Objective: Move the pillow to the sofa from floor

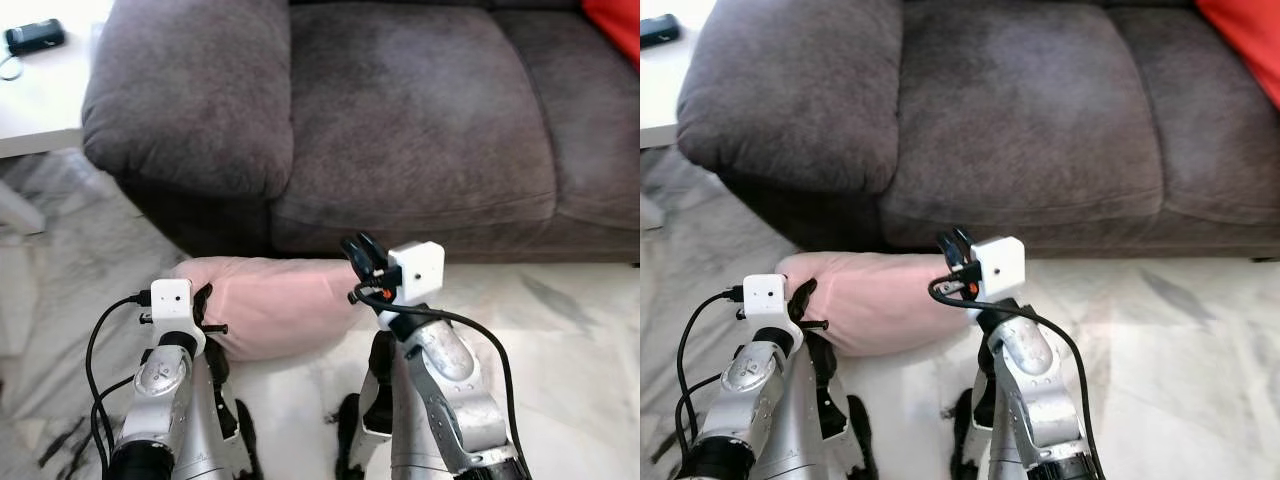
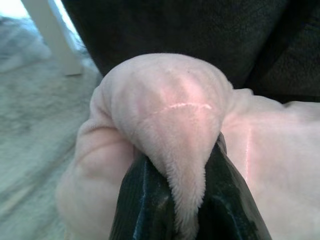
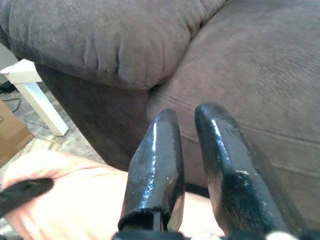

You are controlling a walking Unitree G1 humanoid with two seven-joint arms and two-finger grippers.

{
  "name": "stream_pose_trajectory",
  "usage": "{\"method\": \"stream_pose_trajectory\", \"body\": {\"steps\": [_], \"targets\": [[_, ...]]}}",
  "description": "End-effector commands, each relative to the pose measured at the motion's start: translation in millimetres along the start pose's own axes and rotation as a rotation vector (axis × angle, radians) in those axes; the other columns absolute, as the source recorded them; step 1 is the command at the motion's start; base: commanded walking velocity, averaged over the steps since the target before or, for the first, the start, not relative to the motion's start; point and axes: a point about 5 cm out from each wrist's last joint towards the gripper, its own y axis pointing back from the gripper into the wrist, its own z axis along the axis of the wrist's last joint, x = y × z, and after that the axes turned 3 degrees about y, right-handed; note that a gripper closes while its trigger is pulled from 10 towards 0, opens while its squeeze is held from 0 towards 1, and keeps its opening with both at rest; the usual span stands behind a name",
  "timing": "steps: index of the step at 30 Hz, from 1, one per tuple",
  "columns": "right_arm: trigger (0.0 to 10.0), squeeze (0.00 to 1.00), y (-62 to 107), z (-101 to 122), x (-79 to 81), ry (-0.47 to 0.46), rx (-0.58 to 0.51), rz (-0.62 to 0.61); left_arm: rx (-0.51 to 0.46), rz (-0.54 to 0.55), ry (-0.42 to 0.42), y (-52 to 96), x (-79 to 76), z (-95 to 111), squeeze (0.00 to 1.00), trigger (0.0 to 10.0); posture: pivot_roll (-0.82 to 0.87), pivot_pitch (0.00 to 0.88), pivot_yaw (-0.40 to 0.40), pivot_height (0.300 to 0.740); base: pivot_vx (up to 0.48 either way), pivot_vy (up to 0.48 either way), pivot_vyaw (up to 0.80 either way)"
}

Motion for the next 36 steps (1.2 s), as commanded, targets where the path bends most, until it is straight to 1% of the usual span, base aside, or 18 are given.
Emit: {"method": "stream_pose_trajectory", "body": {"steps": [1,8,11,15,18,19,21,25,29,36], "targets": [[10.0,0.0,7.2,-8.5,-3.1,-0.006,0.03,-0.02,0.005,0.02,0.002,3.3,4.1,-1.7,0.0,10.0,0.06,0.284,-0.065,0.459,-0.356,0.0,0.0],[10.0,0.0,5.1,-9.7,-3.4,-0.009,0.029,-0.021,0.004,0.026,0.001,2.1,5.5,-1.0,0.0,10.0,0.07,0.266,-0.066,0.459,-0.352,0.0,0.0],[10.0,0.0,2.9,-11.1,-3.9,-0.01,0.026,-0.023,-0.01,0.016,-0.006,0.2,3.4,1.9,0.0,10.0,0.07,0.248,-0.063,0.459,-0.339,0.0,0.0],[10.0,0.0,1.3,-12.9,-4.7,-0.014,0.024,-0.028,-0.048,-0.021,-0.068,-1.9,-2.5,8.4,0.0,10.0,0.08,0.217,-0.054,0.459,0.0,0.0,0.0],[10.0,0.0,0.9,-15.1,-5.0,-0.017,0.023,-0.035,-0.073,-0.045,-0.081,-2.9,-6.0,13.0,0.0,10.0,0.09,0.204,-0.048,0.459,0.0,0.0,0.0],[10.0,0.0,0.8,-16.3,-5.1,-0.019,0.024,-0.038,-0.081,-0.05,-0.081,-3.3,-6.8,14.1,0.0,10.0,0.09,0.187,-0.043,0.459,0.0,0.0,0.0],[10.0,0.0,0.6,-20.0,-4.9,-0.023,0.027,-0.043,-0.122,-0.08,-0.109,-4.5,-9.9,21.5,0.0,10.0,0.1,0.157,-0.035,0.459,0.0,0.0,0.0],[10.0,0.0,0.0,-23.5,-4.6,-0.03,0.029,-0.048,-0.159,-0.088,-0.114,-6.0,-11.3,29.1,0.0,10.0,0.11,0.129,-0.026,0.459,0.0,0.0,0.0],[10.0,0.0,-4.0,-23.1,-6.9,-0.042,0.008,-0.077,-0.192,-0.116,-0.129,-7.3,-16.9,36.8,0.0,10.0,0.13,0.097,-0.021,0.459,0.0,0.0,0.0],[10.0,0.0,-12.0,-22.2,-7.2,-0.048,-0.007,-0.085,-0.217,-0.137,-0.147,-6.6,-20.0,42.7,0.0,10.0,0.14,0.094,-0.018,0.463,0.0,0.0,0.0]]}}
